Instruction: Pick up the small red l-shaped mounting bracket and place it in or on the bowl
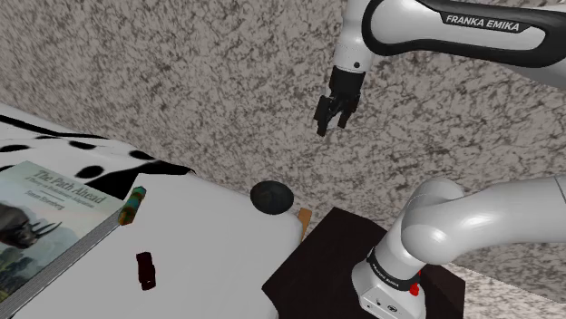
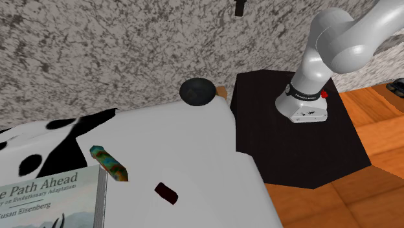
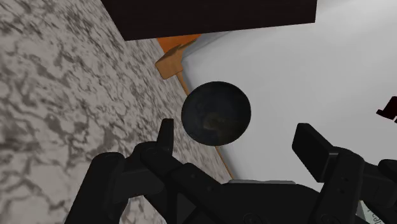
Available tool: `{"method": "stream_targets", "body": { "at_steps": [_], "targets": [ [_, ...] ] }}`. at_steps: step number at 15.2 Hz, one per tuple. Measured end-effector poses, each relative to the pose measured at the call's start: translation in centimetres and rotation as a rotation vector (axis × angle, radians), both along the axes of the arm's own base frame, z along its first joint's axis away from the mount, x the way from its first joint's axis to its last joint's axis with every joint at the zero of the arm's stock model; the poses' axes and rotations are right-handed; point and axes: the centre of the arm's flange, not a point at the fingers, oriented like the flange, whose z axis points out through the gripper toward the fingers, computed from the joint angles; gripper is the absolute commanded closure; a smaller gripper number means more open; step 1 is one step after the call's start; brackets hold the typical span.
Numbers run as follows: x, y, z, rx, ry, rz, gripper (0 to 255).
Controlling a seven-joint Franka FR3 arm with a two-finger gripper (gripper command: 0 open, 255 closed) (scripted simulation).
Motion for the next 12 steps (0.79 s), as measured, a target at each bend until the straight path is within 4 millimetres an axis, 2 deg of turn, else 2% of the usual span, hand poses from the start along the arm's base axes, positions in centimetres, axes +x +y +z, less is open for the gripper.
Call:
{"method": "stream_targets", "body": {
  "at_steps": [2, 4, 12],
  "targets": [
    [0.1, 0.5, -0.3, 0.0, -0.001, -0.002, 0],
    [0.3, 2.1, -1.5, -0.001, -0.004, -0.011, 0],
    [2.2, 10.9, -7.1, -0.002, -0.02, -0.058, 0]
  ]
}}
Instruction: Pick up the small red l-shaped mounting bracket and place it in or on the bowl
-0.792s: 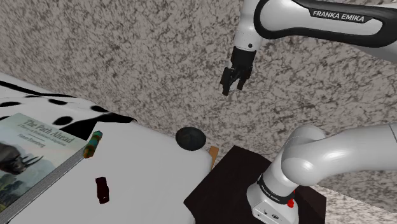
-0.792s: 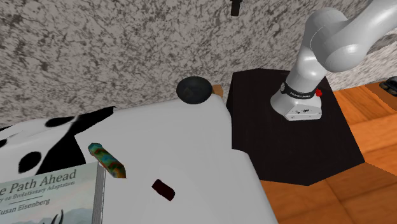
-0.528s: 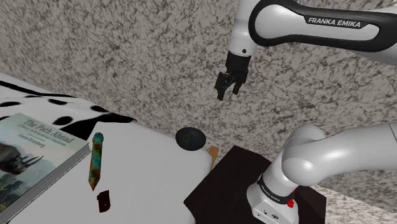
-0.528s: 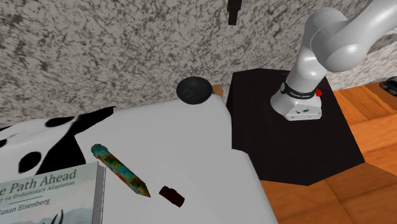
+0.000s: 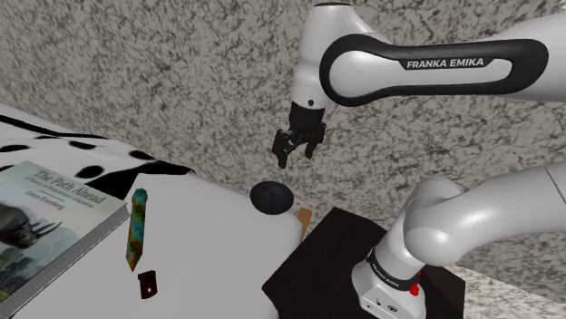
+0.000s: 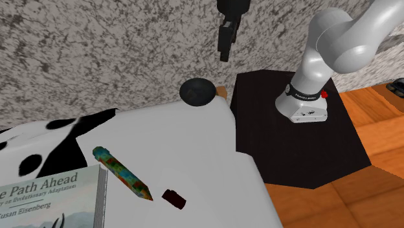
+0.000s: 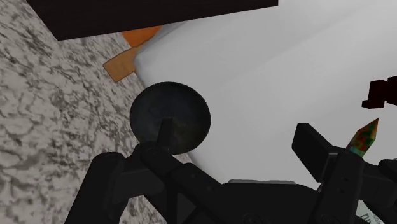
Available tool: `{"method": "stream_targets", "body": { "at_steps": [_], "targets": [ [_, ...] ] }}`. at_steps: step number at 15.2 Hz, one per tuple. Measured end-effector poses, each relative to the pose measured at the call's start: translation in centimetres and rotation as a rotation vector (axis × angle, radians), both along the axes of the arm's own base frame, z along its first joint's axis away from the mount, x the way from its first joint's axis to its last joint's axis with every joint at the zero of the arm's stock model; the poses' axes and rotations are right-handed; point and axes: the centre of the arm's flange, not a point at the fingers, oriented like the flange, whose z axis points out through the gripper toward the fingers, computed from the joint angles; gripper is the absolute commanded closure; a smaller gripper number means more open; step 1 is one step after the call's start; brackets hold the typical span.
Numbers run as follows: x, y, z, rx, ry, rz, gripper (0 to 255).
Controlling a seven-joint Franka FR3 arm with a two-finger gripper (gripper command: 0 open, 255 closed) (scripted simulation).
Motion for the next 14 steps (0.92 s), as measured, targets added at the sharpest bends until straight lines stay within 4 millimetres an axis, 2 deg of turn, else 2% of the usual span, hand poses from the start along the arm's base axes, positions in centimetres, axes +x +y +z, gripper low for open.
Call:
{"method": "stream_targets", "body": {
  "at_steps": [8, 11, 14],
  "targets": [
    [2.1, 8.7, -5.7, -0.002, -0.017, -0.047, 0],
    [3.2, 11.2, -7.8, -0.003, -0.025, -0.066, 0],
    [3.9, 14.8, -10.2, -0.003, -0.031, -0.082, 0]
  ]
}}
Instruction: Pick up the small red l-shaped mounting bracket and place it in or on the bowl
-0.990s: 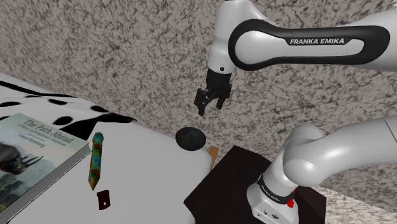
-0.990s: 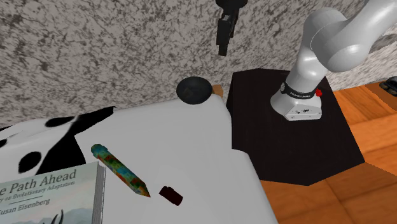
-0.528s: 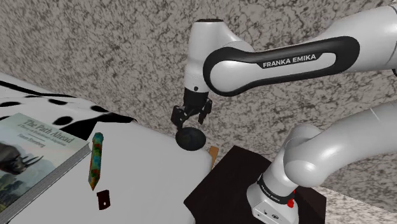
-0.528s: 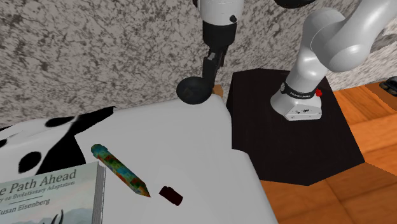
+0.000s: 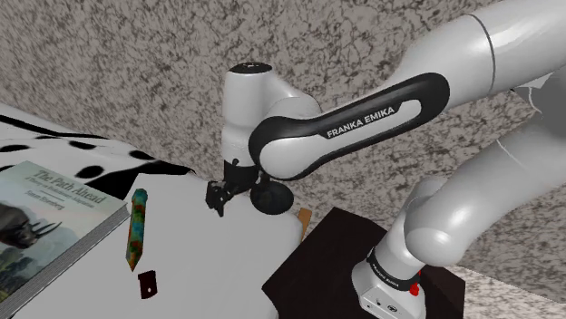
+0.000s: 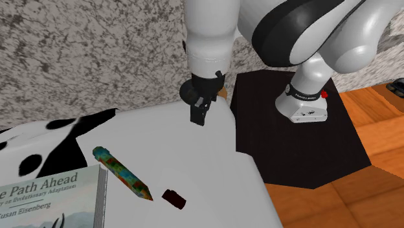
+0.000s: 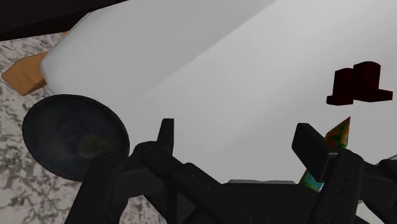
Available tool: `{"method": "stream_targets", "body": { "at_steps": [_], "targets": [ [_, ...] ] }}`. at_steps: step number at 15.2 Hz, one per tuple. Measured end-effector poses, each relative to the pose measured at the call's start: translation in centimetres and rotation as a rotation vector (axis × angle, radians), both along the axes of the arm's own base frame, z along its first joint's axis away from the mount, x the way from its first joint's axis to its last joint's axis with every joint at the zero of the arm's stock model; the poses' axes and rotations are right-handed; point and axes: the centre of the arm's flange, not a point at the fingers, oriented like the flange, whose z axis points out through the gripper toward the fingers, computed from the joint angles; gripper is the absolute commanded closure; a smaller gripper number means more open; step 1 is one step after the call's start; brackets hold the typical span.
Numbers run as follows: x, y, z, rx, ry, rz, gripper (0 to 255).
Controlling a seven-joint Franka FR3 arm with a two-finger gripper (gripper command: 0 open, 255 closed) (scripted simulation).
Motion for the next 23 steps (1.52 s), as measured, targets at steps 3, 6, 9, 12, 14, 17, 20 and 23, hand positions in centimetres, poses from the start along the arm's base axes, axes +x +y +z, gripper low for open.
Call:
{"method": "stream_targets", "body": {
  "at_steps": [3, 6, 9, 12, 14, 17, 20, 23],
  "targets": [
    [1.3, 3.1, -1.8, 0.0, -0.007, -0.017, 0],
    [2.5, 6.1, -4.0, 0.0, -0.012, -0.036, 0],
    [3.4, 9.2, -6.0, 0.0, -0.019, -0.054, 0],
    [4.9, 12.3, -7.9, 0.001, -0.025, -0.072, 0],
    [5.6, 14.5, -9.5, 0.001, -0.03, -0.084, 0],
    [7.1, 17.4, -11.7, 0.001, -0.036, -0.102, 0],
    [8.5, 19.7, -13.5, 0.0, -0.042, -0.117, 0],
    [8.7, 20.1, -15.3, 0.0, -0.043, -0.12, 0]
  ]
}}
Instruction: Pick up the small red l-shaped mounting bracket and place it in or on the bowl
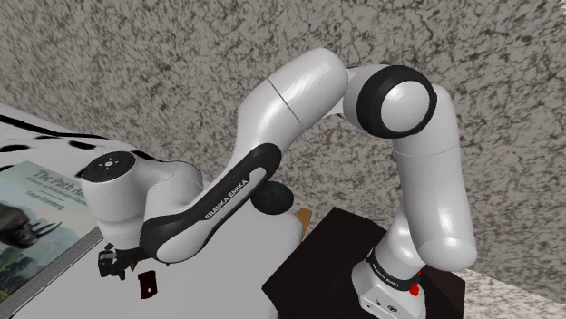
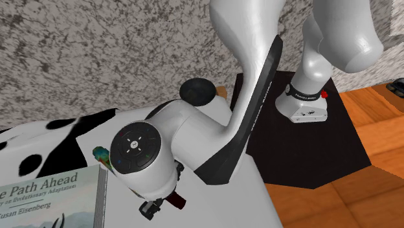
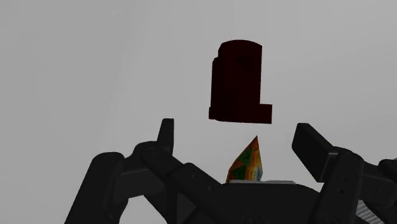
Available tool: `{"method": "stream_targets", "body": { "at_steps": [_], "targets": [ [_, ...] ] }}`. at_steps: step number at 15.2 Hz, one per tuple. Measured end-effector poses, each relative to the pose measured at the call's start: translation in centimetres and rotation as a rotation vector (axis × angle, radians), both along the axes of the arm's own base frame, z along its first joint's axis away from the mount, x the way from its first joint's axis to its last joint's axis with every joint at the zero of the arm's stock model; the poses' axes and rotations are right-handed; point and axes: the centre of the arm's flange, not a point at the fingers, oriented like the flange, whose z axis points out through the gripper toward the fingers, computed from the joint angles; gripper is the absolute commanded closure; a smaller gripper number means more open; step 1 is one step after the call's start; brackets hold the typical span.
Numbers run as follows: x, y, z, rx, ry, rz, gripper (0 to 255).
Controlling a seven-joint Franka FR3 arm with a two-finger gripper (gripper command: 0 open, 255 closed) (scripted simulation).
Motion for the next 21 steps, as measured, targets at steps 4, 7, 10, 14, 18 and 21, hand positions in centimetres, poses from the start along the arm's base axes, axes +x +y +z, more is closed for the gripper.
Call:
{"method": "stream_targets", "body": {
  "at_steps": [4, 7, 10, 14, 18, 21],
  "targets": [
    [0.2, 0.1, -2.1, 0.0, 0.0, 0.0, 0],
    [0.2, 0.1, -2.4, 0.0, 0.0, -0.001, 0],
    [0.2, 0.1, -2.5, 0.0, -0.001, -0.001, 0],
    [0.2, 0.1, -2.5, 0.0, -0.001, -0.001, 255],
    [0.2, 0.1, -2.5, 0.0, -0.001, -0.001, 255],
    [0.2, 0.1, -2.5, 0.0, -0.001, -0.001, 255]
  ]
}}
